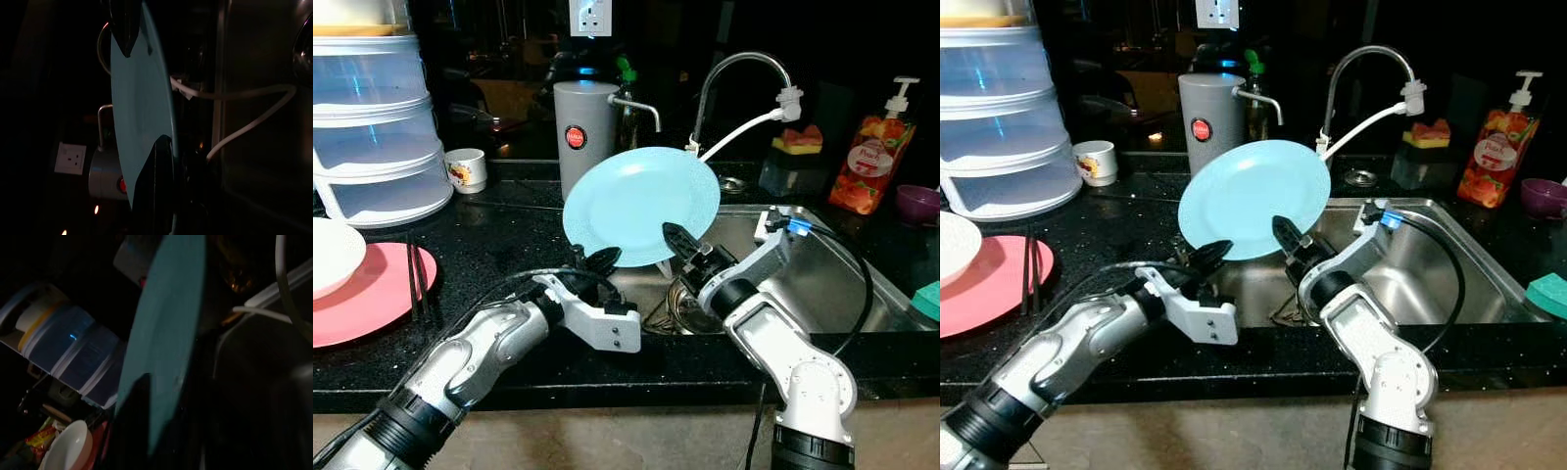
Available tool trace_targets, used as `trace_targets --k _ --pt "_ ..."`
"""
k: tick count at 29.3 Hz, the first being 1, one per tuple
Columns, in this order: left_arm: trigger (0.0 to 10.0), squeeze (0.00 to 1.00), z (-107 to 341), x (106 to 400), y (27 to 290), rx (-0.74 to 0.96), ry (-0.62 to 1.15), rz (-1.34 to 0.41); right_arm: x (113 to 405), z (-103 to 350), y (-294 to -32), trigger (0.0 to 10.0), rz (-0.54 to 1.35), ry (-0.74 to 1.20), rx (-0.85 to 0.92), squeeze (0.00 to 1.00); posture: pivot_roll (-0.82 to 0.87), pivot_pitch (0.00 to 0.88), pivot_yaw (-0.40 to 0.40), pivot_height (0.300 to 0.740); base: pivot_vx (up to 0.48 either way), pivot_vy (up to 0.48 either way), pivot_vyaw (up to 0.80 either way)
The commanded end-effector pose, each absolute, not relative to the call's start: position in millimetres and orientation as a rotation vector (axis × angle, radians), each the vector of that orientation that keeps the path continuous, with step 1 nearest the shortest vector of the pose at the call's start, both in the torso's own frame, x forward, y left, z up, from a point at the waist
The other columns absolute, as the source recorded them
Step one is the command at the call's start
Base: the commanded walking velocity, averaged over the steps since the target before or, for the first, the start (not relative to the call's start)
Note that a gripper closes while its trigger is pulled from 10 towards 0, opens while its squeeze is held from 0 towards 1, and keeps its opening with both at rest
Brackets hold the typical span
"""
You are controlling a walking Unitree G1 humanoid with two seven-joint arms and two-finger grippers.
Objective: Kitchen organization
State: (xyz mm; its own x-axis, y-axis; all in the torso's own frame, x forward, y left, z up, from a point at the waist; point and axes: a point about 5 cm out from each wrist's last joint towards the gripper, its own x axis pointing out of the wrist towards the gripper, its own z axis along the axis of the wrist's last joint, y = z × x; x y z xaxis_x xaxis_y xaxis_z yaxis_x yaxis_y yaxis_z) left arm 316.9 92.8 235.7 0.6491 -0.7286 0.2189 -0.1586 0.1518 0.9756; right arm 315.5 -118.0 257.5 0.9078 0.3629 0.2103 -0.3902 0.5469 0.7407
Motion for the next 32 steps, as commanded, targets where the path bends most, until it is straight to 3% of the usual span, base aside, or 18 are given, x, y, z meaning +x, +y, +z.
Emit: trace_targets --k 1,13,14,16,17,18,19,26,30,32 --pt "10.0 0.00 231 315 90 1.386 -0.820 -0.495 317 259 -115 0.0 0.439 -0.045 0.935 0.00 0.03 0.033 -0.049 0.740 0.000 0.000 0.00" --pt "10.0 0.00 230 318 87 1.372 -0.810 -0.509 313 266 -124 0.0 0.413 -0.116 0.954 0.00 0.02 0.031 -0.040 0.740 0.000 0.000 0.00" --pt "10.0 1.00 231 318 86 1.340 -0.796 -0.512 313 268 -124 0.0 0.420 -0.130 0.944 0.00 0.02 0.029 -0.040 0.740 0.000 0.000 0.00" --pt "10.0 1.00 232 318 86 1.331 -0.803 -0.496 312 269 -125 0.0 0.419 -0.148 0.934 0.00 0.02 0.028 -0.041 0.740 0.000 0.000 0.00" --pt "10.0 1.00 234 318 86 1.323 -0.806 -0.483 312 271 -125 1.8 0.417 -0.161 0.928 0.00 0.02 0.028 -0.041 0.740 0.000 0.000 0.00" --pt "10.0 1.00 234 318 86 1.323 -0.806 -0.483 312 271 -125 1.8 0.417 -0.161 0.928 0.00 0.02 0.028 -0.041 0.740 0.000 0.000 0.00" --pt "10.0 0.00 237 316 85 1.289 -0.811 -0.482 313 274 -131 10.0 0.366 -0.208 0.898 0.00 0.02 0.025 -0.043 0.740 0.000 0.000 0.00" --pt "10.0 0.00 232 307 87 1.190 -0.740 -0.565 326 268 -155 10.0 0.148 -0.234 0.897 0.00 0.02 0.025 -0.043 0.740 0.000 0.000 0.00" --pt "10.0 0.00 230 302 87 1.069 -0.663 -0.605 335 252 -167 10.0 -0.004 -0.184 0.758 0.00 0.04 0.026 -0.047 0.740 0.000 0.000 0.00" --pt "10.0 0.00 231 307 93 0.908 -0.567 -0.530 344 231 -173 10.0 -0.123 -0.097 0.498 0.00 0.05 0.026 -0.047 0.740 0.000 0.000 0.00"
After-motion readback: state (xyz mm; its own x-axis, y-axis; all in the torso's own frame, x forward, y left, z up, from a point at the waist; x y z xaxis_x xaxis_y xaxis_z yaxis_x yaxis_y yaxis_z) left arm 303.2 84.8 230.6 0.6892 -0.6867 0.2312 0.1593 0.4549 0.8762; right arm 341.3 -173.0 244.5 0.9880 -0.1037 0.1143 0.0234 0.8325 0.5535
